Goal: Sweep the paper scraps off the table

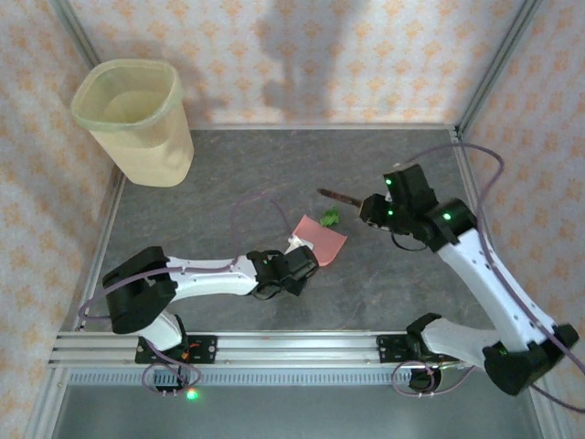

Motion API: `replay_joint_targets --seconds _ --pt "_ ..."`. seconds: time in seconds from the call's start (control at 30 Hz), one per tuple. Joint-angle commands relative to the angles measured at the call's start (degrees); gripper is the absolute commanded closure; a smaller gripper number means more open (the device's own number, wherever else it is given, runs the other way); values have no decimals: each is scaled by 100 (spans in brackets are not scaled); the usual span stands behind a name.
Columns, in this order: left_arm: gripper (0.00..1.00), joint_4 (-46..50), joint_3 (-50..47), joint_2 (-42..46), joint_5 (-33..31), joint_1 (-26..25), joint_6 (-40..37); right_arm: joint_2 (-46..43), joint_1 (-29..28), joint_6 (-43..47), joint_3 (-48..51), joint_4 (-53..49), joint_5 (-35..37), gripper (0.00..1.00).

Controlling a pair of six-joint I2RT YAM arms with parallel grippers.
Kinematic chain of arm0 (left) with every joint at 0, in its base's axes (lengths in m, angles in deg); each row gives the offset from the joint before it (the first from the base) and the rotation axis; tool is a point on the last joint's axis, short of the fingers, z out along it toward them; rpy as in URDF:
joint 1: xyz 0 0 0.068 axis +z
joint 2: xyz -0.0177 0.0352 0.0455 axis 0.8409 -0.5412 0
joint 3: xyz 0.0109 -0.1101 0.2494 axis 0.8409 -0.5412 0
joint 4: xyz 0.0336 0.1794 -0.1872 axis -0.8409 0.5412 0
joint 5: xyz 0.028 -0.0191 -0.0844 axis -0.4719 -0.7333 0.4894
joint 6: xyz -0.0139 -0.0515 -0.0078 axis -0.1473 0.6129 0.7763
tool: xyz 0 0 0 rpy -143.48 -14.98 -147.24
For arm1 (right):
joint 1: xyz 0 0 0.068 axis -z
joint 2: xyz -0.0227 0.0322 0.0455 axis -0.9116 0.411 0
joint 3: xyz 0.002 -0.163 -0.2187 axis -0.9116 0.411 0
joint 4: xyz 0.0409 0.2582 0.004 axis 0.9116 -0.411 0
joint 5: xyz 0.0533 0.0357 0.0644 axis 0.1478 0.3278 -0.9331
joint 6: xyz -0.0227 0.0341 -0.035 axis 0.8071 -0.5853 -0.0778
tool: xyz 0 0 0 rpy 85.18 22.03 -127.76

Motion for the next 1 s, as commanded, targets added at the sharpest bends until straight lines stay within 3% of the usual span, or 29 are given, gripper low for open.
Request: replay_joint_targets --seconds 0.0,0.27,0.63,0.97 --pt "100 287 273 -169 -275 -2 68 -237 -3 -119 37 257 369 100" --pt "100 406 398 -321 -170 81 69 501 -12 231 101 589 1178 100" --pt "100 566 553 -564 -25 289 316 1949 -420 988 -518 155 1862 100" --pt "100 580 564 -582 -57 299 356 1213 -1105 947 -369 -704 1602 100"
